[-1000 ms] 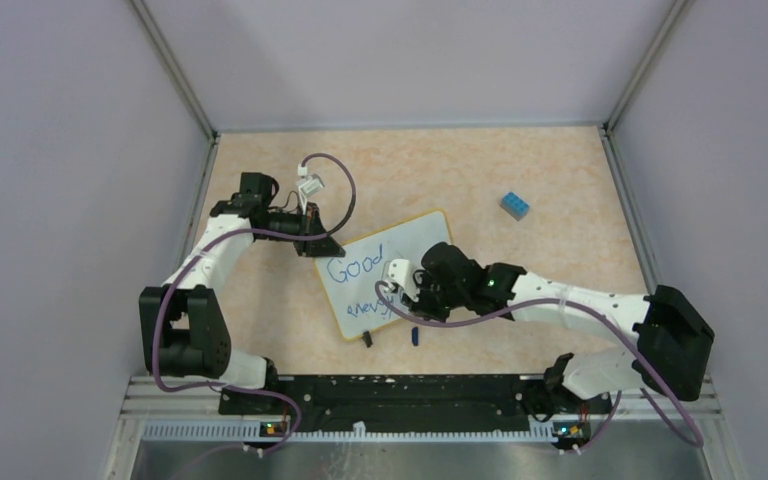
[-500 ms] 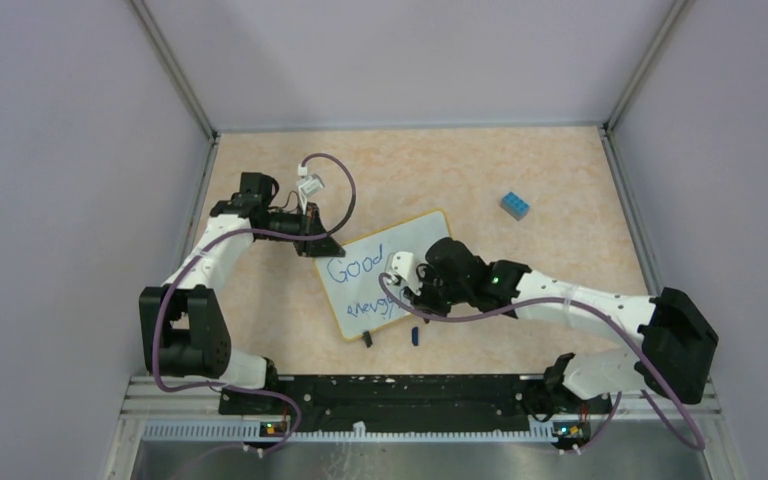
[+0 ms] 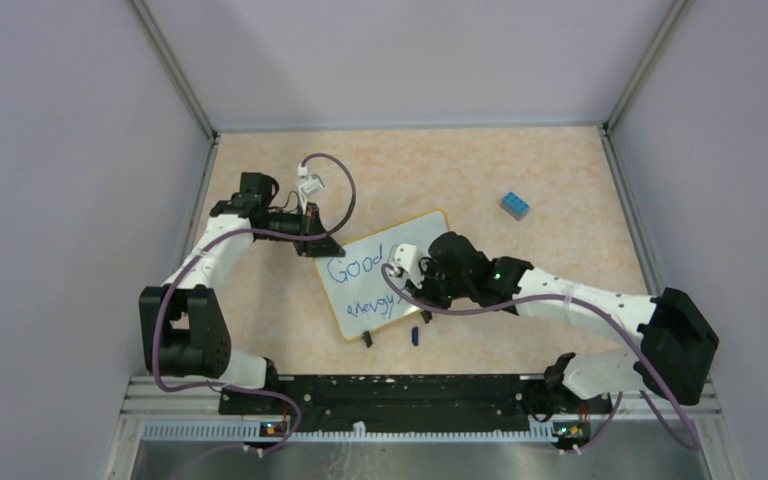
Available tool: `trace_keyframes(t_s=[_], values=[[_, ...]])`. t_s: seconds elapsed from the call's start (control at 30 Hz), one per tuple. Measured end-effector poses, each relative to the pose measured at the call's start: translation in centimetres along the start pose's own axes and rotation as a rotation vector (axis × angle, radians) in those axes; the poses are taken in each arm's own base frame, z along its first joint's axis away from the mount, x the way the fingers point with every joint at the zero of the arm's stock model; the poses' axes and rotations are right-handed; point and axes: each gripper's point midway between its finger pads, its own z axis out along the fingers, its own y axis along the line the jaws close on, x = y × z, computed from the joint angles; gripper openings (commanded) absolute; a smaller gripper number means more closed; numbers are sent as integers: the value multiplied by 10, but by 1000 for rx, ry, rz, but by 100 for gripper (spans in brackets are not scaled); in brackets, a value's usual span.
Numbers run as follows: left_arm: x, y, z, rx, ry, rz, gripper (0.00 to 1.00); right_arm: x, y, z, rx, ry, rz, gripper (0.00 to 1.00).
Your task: Write a sentence on the whiteboard
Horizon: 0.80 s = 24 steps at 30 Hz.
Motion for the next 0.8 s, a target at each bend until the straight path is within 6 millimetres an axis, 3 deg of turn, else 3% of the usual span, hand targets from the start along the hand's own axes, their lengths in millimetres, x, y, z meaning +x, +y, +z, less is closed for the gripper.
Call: trace_keyframes(t_s=[0.8], values=[[0, 1, 1, 7, 0, -6, 0, -3, -21, -25, 62, -36, 46, 0]])
